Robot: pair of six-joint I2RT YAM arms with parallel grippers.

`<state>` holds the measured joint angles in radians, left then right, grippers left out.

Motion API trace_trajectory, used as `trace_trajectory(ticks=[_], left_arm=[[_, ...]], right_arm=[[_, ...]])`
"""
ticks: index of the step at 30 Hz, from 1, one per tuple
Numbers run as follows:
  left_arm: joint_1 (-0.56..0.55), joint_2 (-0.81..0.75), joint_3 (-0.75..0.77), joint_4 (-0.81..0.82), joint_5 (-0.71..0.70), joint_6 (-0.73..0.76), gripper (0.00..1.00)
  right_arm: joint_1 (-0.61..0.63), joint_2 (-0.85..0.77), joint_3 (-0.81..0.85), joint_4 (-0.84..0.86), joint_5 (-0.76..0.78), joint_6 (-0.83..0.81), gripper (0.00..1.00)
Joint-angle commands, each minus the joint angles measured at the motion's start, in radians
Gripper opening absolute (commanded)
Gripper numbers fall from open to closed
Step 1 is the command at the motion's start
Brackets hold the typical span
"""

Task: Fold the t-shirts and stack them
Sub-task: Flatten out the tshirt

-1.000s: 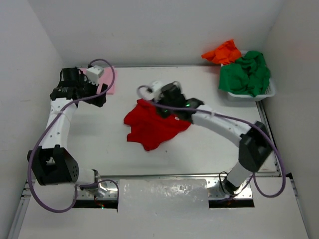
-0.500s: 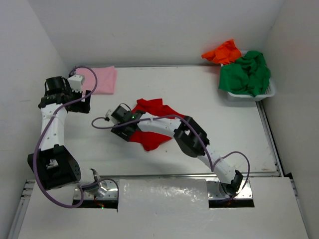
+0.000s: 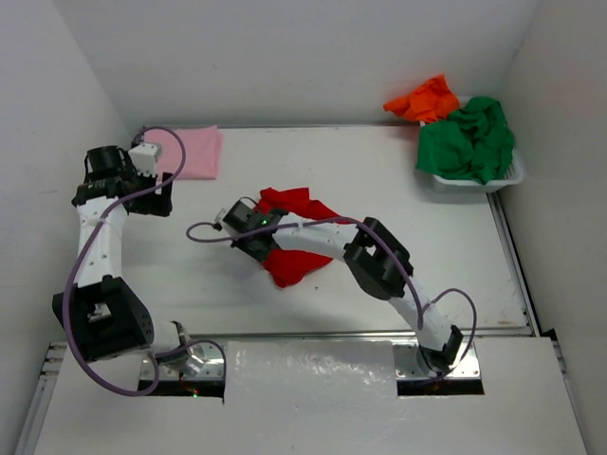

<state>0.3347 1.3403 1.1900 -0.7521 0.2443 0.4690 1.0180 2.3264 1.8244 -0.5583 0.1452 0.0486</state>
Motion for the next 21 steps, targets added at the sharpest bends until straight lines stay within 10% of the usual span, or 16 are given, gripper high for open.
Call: trace_trajectory(ticks=[1, 14, 21], left_arm=[[-0.008, -0.018, 0.066, 0.017, 0.076, 0.019, 0.77], [-0.541, 0.098, 0.209, 0.060, 0.069, 0.074, 0.77], [-0.903, 0.224, 0.063, 0.117, -0.095, 0.167, 0.78]], right_arm=[[-0.126, -0.297, -0.013, 0.059, -0.018, 0.080, 0.00], [-0.924, -1.096, -0.816, 0.258, -0.183, 0.367, 0.00], [-0.955, -1.141, -0.823, 0.235, -0.177, 0.358, 0.00]])
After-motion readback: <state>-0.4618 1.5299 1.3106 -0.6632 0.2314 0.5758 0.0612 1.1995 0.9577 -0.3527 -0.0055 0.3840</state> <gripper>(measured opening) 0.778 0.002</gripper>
